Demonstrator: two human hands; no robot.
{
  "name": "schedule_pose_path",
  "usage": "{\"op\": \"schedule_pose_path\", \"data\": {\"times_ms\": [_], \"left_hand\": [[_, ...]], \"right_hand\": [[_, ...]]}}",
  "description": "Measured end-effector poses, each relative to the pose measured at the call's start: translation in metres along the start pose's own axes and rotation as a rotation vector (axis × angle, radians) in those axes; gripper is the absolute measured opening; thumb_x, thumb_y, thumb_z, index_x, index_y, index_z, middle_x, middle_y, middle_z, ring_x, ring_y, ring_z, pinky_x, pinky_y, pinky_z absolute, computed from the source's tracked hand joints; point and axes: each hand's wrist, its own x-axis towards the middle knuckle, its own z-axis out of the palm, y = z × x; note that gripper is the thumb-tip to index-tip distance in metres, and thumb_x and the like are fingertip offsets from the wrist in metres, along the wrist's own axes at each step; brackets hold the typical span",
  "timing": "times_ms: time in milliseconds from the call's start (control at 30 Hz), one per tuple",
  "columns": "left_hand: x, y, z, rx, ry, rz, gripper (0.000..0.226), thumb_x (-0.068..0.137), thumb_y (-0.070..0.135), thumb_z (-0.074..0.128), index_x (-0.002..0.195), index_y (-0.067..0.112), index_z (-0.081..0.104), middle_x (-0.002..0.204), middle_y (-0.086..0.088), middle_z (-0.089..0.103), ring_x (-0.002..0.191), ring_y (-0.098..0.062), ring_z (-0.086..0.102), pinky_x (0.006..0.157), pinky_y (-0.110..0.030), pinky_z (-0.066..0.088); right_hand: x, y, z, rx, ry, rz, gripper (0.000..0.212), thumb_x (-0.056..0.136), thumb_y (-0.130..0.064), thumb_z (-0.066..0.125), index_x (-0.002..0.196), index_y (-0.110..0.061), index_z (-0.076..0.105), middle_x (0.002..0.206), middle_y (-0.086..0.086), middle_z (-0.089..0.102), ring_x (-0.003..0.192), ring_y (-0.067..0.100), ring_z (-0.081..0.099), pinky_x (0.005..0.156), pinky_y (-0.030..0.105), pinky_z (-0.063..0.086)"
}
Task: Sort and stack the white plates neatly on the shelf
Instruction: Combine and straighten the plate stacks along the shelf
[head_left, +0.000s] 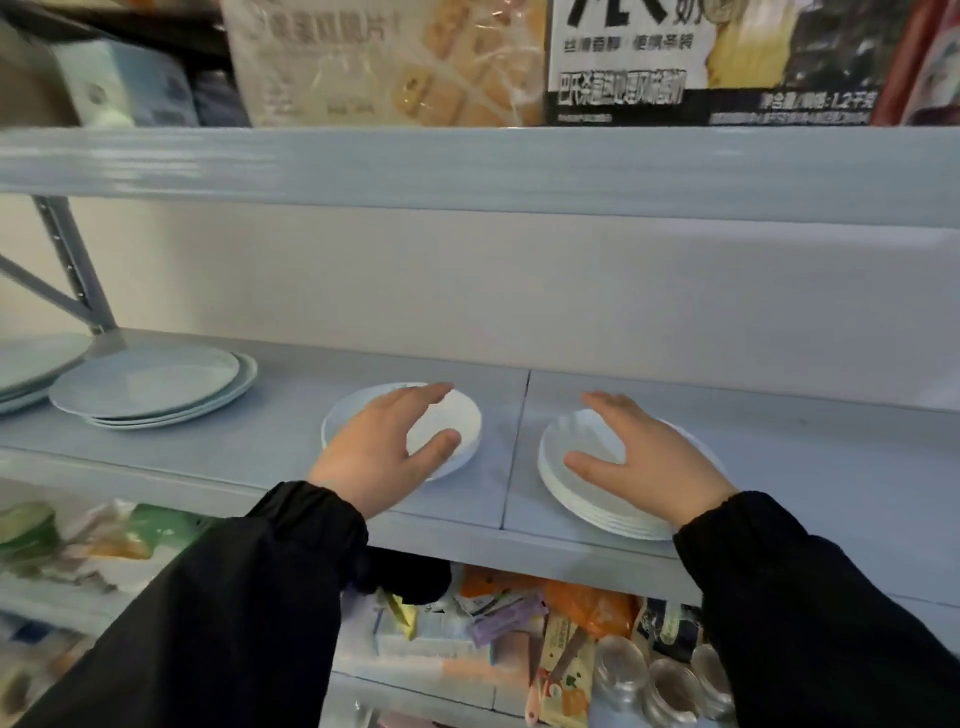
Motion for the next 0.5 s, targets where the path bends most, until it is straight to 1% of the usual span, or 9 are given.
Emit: {"op": "schedule_pose_path", "data": {"times_ms": [100,200,267,333,400,500], "left_hand": [[-0.018,-0.038,-0.043,0.054,0.048,-0.053,0.052,0.093,0.060,0.047,0.142,0.042,0.041,0.138,0.021,0.048,0.128,-0.004,0.042,0.102,-0.027,0.037],[-0.042,-0.080,-0.086,0.110,0.065,-0.123,0.058,0.092,0.059,0.047,0.144,0.033,0.042,0.140,0.014,0.050,0.130,-0.007,0.043,0.104,-0.026,0.035],[-0.063,-0.109,-0.112,0.146,0.083,-0.171,0.064,0.089,0.064,0.043,0.144,0.031,0.042,0.141,0.012,0.051,0.131,-0.008,0.042,0.107,-0.028,0.034],[-0.085,-0.135,-0.137,0.159,0.102,-0.214,0.063,0.090,0.061,0.045,0.144,0.029,0.042,0.142,0.010,0.051,0.132,-0.008,0.041,0.108,-0.027,0.032],[-0.105,-0.159,-0.160,0.174,0.115,-0.256,0.059,0.093,0.054,0.049,0.145,0.029,0.042,0.142,0.010,0.050,0.132,-0.008,0.041,0.106,-0.026,0.031],[-0.132,-0.191,-0.190,0.181,0.137,-0.313,0.059,0.092,0.058,0.048,0.145,0.033,0.041,0.141,0.014,0.051,0.130,-0.006,0.043,0.106,-0.027,0.034]], "right_hand": [[0.016,-0.048,0.018,0.006,-0.010,-0.059,0.083,0.084,-0.066,0.052,0.154,-0.035,0.019,0.162,-0.014,0.014,0.148,0.003,0.006,0.119,0.028,0.015],[0.030,-0.101,0.035,-0.003,-0.041,-0.116,0.082,0.084,-0.066,0.053,0.153,-0.036,0.019,0.161,-0.014,0.015,0.148,0.005,0.007,0.119,0.030,0.017],[0.040,-0.136,0.049,-0.017,-0.057,-0.157,0.079,0.086,-0.063,0.053,0.152,-0.035,0.021,0.161,-0.012,0.017,0.149,0.007,0.008,0.117,0.030,0.020],[0.051,-0.169,0.064,-0.034,-0.055,-0.189,0.078,0.086,-0.060,0.054,0.153,-0.034,0.022,0.161,-0.012,0.019,0.148,0.006,0.012,0.114,0.027,0.021],[0.061,-0.200,0.082,-0.027,-0.055,-0.220,0.078,0.087,-0.059,0.055,0.153,-0.033,0.022,0.161,-0.012,0.019,0.147,0.004,0.014,0.112,0.024,0.020],[0.069,-0.245,0.106,0.022,-0.090,-0.260,0.079,0.086,-0.060,0.054,0.153,-0.038,0.018,0.161,-0.017,0.015,0.146,-0.001,0.008,0.112,0.022,0.016]]}}
